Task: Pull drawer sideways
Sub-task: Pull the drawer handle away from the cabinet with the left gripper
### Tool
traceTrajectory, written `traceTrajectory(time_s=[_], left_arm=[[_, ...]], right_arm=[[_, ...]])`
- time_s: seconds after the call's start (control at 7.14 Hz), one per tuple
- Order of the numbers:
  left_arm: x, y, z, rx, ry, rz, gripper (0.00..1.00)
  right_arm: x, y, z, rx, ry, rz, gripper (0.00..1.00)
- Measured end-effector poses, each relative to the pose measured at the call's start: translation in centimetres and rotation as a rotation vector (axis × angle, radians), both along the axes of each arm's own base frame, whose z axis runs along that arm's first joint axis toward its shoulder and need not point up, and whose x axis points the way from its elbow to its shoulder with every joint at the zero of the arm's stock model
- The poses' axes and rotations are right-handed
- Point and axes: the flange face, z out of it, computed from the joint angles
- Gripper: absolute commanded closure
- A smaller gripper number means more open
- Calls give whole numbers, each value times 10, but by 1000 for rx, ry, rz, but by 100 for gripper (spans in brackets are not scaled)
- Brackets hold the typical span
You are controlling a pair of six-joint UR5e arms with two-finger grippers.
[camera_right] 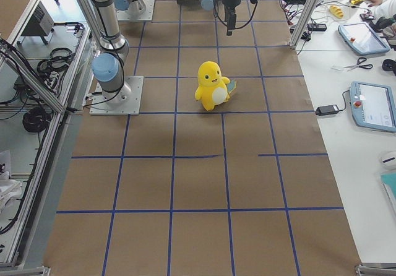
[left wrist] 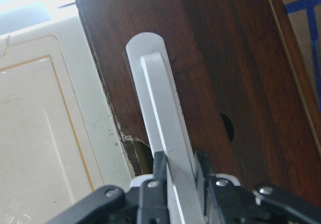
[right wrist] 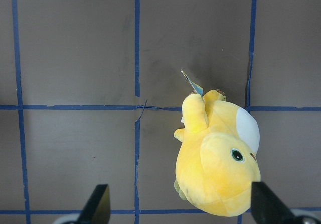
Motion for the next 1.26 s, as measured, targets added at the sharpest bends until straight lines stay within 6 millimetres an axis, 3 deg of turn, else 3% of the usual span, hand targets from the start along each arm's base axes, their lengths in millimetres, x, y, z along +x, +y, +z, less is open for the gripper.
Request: traceTrajectory(time_s=[0.28,0.98,1.26], left_arm=[[-11,-2,4,-7,13,-5,100],[-67,-4,27,-19,70,-50,100],[-77,-2,27,-11,73,-70,100]], right_arm=[[0,0,0,0,0,0,0],[0,0,0,0,0,0,0],[0,0,0,0,0,0,0]])
